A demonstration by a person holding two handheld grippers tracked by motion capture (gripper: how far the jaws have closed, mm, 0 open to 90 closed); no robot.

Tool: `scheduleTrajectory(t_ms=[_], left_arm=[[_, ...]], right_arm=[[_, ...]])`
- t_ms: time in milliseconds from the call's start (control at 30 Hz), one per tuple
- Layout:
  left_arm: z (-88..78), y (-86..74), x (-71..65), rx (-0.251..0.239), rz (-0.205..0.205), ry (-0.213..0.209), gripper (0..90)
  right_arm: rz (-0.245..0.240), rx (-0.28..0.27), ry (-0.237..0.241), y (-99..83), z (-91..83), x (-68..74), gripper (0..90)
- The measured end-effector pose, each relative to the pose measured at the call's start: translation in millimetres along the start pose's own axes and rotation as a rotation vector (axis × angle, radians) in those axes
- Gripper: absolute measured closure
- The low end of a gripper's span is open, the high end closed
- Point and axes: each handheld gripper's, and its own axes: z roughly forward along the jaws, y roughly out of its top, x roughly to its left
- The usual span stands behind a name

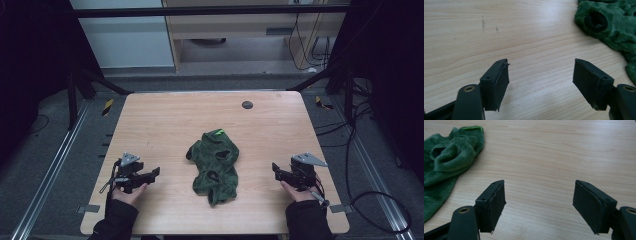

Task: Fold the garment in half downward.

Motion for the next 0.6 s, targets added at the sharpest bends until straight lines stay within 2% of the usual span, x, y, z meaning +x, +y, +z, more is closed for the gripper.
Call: scheduleTrajectory(t_ms=[167,333,433,467,500,600], left_arm=[[-2.1,1.2,-4.2,-0.005,0.001,-0.007,30.2],[-4.7,4.4,-7.9,-0.013,0.022,-0.017,30.9],[-6.7,7.2,-8.8,-0.024,0.022,-0.022,31.1],[-6.7,7.2,-8.8,-0.024,0.022,-0.022,31.2],[-7.6,9.4,-9.1,-0.025,0.017,-0.026,31.2],[-9.1,11.6,-9.9,-0.031,0.013,-0.036,31.4]], right_arm=[[-0.016,0.0,0.023,0.8,-1.3,4.5,26.3],[-0.03,0.002,0.079,5.5,-1.5,16.9,29.5],[-0.057,-0.012,0.096,10.0,-1.2,23.3,30.9],[-0.057,-0.012,0.096,10.0,-1.2,23.3,30.9],[-0.057,-0.016,0.115,11.5,-1.4,25.7,31.6],[-0.067,-0.013,0.119,13.2,-0.8,27.6,32.2]])
